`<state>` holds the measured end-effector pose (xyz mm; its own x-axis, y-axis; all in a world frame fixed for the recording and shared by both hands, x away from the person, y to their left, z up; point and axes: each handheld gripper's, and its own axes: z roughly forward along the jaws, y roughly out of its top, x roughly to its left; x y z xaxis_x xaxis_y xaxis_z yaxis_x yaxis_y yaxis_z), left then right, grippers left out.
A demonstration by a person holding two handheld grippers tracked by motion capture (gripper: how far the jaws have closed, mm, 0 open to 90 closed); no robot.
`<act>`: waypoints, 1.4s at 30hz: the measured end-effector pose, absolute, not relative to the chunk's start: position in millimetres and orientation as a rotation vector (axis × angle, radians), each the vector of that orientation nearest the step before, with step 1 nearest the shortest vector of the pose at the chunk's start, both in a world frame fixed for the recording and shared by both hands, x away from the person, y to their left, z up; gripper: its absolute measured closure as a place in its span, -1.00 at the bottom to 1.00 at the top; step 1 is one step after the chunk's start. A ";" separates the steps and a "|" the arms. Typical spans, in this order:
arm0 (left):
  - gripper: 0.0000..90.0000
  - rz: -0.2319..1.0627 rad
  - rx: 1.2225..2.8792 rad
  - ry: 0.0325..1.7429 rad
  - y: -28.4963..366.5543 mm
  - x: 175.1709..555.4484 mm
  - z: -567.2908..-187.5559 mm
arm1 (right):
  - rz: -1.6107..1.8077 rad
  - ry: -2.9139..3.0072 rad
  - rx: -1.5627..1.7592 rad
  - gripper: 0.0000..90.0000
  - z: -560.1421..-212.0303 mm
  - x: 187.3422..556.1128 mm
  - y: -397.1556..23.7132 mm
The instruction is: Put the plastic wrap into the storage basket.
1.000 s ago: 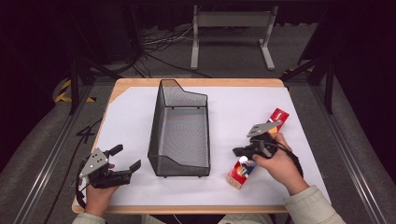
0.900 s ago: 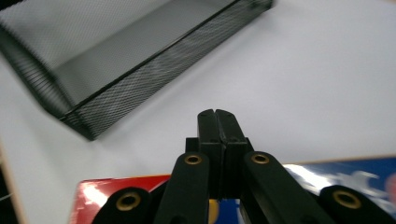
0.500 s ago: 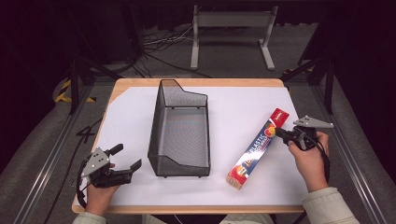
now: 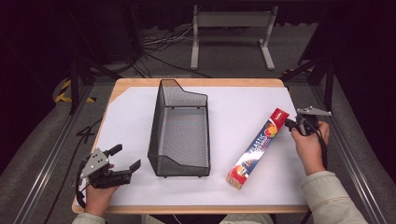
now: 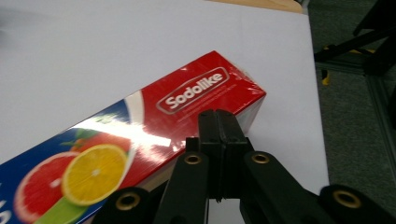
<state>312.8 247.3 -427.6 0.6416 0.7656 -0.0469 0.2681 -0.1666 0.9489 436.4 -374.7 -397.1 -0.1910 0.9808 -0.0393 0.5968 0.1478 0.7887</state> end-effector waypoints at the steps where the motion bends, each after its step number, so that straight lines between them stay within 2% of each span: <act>1: -0.78 0.548 1.731 0.845 247.3 312.7 -427.6 | 0.867 1.855 1.511 1.00 -398.1 439.6 -375.1; 21: -0.77 0.551 1.740 0.847 247.2 312.4 -428.2 | 0.815 1.836 1.658 1.00 -417.0 461.2 -383.7; 42: -0.77 0.551 1.735 0.853 249.4 312.2 -428.8 | 0.836 2.098 1.429 1.00 -418.2 505.7 -313.8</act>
<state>312.2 249.4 -428.8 0.6363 0.7700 -0.0468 0.2738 -0.1687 0.9469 505.7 -313.8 -418.2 -0.3511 0.9355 -0.0386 0.6527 0.2741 0.7063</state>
